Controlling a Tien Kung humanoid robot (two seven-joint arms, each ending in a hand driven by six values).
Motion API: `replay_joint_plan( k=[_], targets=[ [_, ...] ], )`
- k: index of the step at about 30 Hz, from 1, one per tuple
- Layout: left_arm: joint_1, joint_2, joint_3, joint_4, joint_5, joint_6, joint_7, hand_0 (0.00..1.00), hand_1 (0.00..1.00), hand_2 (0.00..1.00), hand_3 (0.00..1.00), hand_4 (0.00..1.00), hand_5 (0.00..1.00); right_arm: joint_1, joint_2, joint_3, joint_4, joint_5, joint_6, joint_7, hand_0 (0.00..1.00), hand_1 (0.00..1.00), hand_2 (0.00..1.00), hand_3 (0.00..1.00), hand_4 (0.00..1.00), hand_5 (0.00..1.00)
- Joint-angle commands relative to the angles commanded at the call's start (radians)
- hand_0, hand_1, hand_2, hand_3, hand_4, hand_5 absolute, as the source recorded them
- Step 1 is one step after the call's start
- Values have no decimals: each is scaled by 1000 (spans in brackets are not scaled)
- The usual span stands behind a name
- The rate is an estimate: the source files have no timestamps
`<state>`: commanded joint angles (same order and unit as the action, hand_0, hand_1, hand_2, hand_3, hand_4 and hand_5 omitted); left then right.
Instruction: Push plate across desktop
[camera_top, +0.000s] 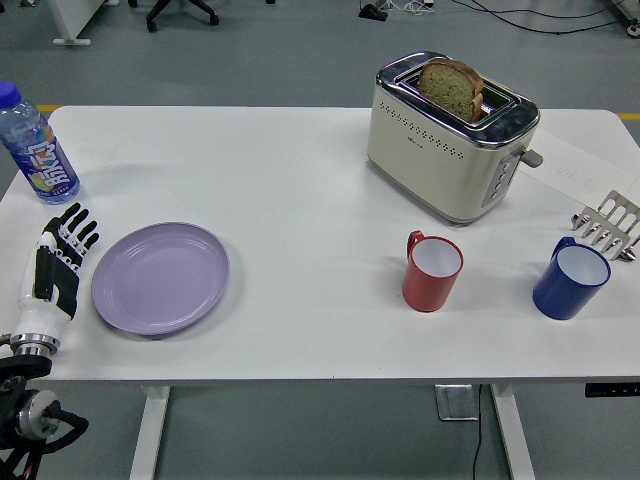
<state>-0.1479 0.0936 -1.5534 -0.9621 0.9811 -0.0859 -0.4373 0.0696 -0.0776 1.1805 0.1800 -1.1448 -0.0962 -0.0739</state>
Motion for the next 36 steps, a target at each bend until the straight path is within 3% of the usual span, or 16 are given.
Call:
replay_joint_plan(
  k=[16,36],
  targets=[
    [14,-33,3,-7,-3,13,-17,870,886,914,870,501,998,3,1,-3,0,-3,1,1,605,545,640,621,137,361],
    [-1,-53,75,-15,-59,29,-33,868,884,914,870,494,998,4,0,-7,0,-3,2,0,604,544,640,620,135,356]
  ],
)
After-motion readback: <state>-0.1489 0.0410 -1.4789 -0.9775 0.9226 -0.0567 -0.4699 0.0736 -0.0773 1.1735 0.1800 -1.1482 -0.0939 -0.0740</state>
